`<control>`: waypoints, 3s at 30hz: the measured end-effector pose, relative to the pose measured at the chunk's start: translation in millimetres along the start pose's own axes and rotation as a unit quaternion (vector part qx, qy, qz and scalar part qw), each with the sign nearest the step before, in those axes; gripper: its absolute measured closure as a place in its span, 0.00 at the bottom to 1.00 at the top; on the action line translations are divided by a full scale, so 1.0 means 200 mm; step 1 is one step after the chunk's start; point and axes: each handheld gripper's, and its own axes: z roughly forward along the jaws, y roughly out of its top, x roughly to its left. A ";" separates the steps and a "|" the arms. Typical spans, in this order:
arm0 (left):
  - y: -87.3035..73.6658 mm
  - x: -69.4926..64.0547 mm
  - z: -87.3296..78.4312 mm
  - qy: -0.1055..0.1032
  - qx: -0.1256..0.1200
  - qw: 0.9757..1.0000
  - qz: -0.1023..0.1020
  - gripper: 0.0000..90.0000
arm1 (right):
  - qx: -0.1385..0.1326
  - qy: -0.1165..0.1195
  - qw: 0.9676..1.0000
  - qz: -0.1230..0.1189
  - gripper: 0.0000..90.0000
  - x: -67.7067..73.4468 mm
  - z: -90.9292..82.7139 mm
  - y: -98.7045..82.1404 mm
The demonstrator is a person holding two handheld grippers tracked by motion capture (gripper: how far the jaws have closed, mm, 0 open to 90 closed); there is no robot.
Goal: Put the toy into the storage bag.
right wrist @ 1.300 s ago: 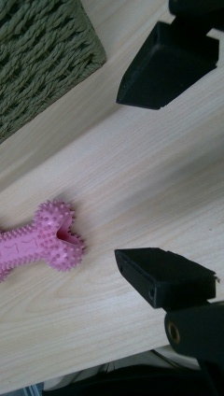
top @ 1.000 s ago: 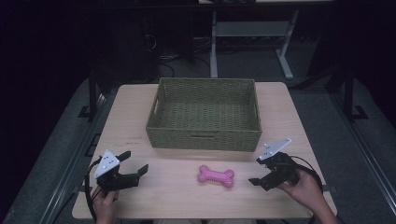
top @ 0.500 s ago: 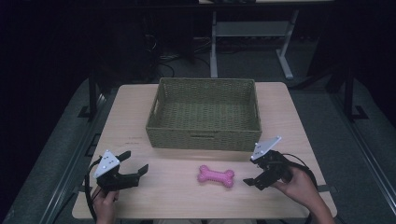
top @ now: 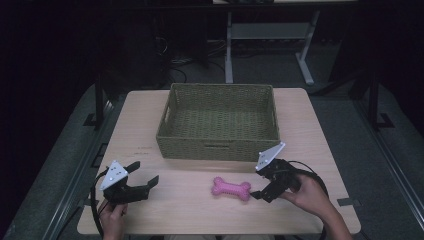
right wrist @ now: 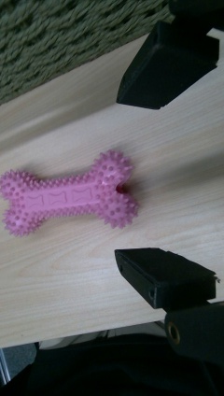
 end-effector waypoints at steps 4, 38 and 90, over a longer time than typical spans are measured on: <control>0.00 0.00 0.00 0.000 -0.002 1.000 -0.002 0.15 | 0.007 0.004 1.000 -0.008 0.23 0.00 0.02 0.03; 0.00 0.01 0.00 0.000 -0.002 1.000 -0.003 0.15 | 0.030 0.054 0.997 -0.042 0.28 0.01 0.19 0.21; 0.00 0.01 -0.01 -0.001 -0.004 1.000 -0.007 0.15 | 0.102 0.026 0.990 -0.090 0.56 0.03 0.40 0.27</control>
